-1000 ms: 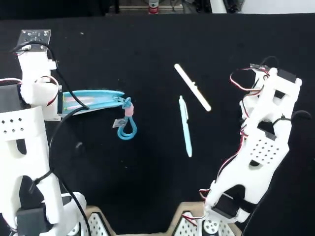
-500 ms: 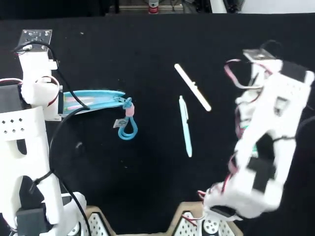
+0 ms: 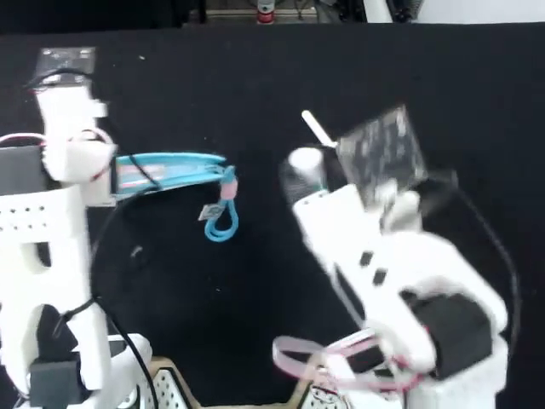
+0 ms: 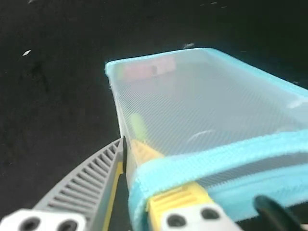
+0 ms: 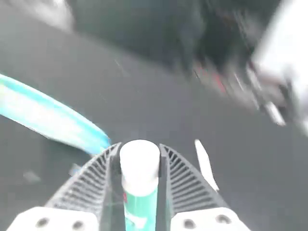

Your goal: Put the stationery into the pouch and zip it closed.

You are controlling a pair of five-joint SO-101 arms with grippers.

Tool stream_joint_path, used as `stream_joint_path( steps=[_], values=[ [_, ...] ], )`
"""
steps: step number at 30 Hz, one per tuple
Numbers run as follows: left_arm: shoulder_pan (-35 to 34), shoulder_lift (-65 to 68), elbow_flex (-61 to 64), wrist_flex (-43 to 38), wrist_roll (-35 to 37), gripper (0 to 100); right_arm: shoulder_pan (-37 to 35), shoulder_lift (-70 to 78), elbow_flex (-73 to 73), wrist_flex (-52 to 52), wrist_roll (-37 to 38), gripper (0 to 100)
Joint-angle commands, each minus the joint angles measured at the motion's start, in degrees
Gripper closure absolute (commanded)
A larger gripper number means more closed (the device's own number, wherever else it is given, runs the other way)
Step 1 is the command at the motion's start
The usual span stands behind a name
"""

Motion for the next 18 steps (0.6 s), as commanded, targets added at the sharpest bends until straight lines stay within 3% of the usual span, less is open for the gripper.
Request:
stream_joint_path(
  steps=[1,5,11,18],
  values=[
    [9.36,-0.26,-3.47,-0.18,2.37,97,-7.65,-2.95,4.97,-12.22,-1.14,98.4],
    [12.97,-0.97,-6.02,-0.18,4.22,97,-10.46,-6.29,10.86,-20.57,-1.58,98.6],
    [13.14,1.49,-2.86,-1.58,5.54,97,-14.24,-12.18,17.54,-27.52,-1.23,98.6],
    [10.77,3.08,-1.1,-1.32,5.8,97,-14.77,-12.88,30.02,-46.42,-1.14,98.6]
  ],
)
